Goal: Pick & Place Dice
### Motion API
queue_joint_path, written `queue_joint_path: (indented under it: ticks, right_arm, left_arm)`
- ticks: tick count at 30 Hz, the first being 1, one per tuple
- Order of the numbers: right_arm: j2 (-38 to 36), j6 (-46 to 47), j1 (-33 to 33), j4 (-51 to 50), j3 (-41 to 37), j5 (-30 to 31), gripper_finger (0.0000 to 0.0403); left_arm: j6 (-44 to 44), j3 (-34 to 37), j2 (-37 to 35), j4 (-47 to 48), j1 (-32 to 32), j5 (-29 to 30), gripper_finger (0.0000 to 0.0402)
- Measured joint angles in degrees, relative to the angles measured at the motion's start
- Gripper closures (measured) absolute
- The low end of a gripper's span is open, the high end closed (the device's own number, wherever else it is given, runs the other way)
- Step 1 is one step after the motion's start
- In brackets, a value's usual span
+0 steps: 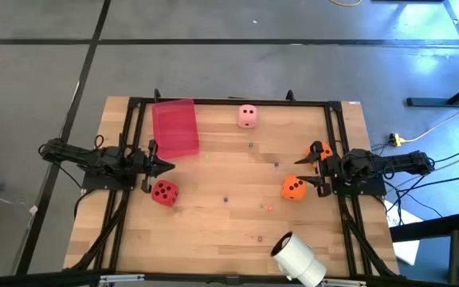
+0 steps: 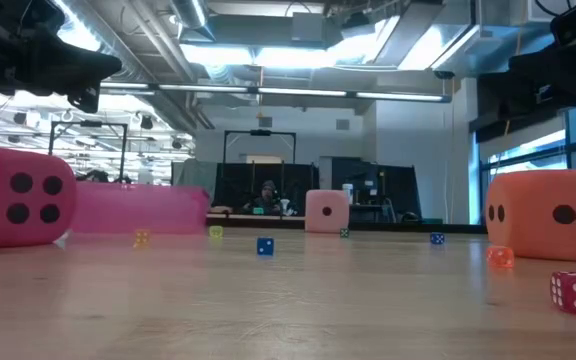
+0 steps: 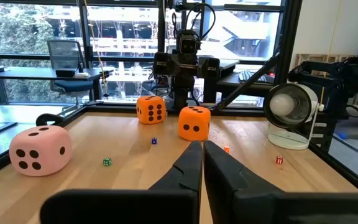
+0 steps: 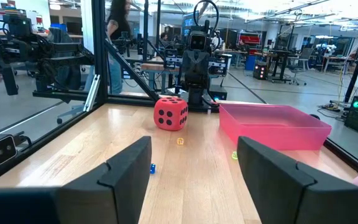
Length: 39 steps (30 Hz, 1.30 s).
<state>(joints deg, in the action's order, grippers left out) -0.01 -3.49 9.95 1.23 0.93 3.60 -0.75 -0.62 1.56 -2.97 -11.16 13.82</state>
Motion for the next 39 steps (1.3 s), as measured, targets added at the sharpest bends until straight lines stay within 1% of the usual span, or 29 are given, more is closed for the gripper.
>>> queue_joint_path:
  ticks: [2, 9, 10, 11, 14, 16, 20, 25, 30, 32, 34, 36, 39]
  right_arm:
    - [0.0, 0.0, 0.0, 0.0, 0.0, 0.0, 0.0165]
    - [0.0, 0.0, 0.0, 0.0, 0.0, 0.0, 0.0165]
    - [0.0, 0.0, 0.0, 0.0, 0.0, 0.0, 0.0165]
    - [0.0, 0.0, 0.0, 0.0, 0.0, 0.0, 0.0165]
    - [0.0, 0.0, 0.0, 0.0, 0.0, 0.0, 0.0165]
    - [0.0, 0.0, 0.0, 0.0, 0.0, 0.0, 0.0165]
    - [0.0, 1.4, 0.0, 0.0, 0.0, 0.0, 0.0165]
    - [0.0, -2.2, 0.0, 1.7, 0.0, 0.0, 0.0165]
    - [0.0, -3.0, 0.0, 2.8, 0.0, 0.0, 0.0165]
    - [0.0, -3.0, 0.0, 2.8, 0.0, 0.0, 0.0165]
    - [0.0, -3.0, 0.0, 2.8, 0.0, 0.0, 0.0165]
    - [0.0, -3.0, 0.0, 2.8, 0.0, 0.0, 0.0165]
    - [0.0, -3.4, 0.0, 2.8, 0.0, 0.0, 0.0165]
  left_arm:
    - [0.3, 0.0, 0.0, 0.0, 0.0, 0.0, 0.0393]
    - [9.0, 0.0, 0.0, -0.1, 0.0, 0.1, 0.0390]
    - [9.0, 0.0, 0.0, -0.2, 0.0, 0.1, 0.0389]
    - [7.1, 0.0, 0.0, -0.3, 0.0, -0.1, 0.0389]
    - [-4.4, 0.0, 0.0, -1.6, 0.0, -2.2, 0.0390]
    - [-8.8, 0.0, 0.0, -1.8, 0.0, -2.2, 0.0392]
    - [-7.7, 0.0, 0.0, -3.5, 0.1, 1.7, 0.0395]
    - [-2.5, 0.0, 0.0, -5.6, 0.0, 3.1, 0.0396]
    - [-0.7, -0.3, 0.0, -5.9, 0.0, 4.1, 0.0391]
    - [-0.6, -0.5, 0.0, -5.8, 0.1, 3.6, 0.0382]
    - [-0.6, -0.8, 0.3, -5.8, 0.0, 1.8, 0.0366]
    - [-0.8, -1.7, 0.3, -5.6, 0.0, -0.1, 0.0342]
    - [-2.2, -3.7, 0.3, -5.7, 0.0, -1.2, 0.0295]
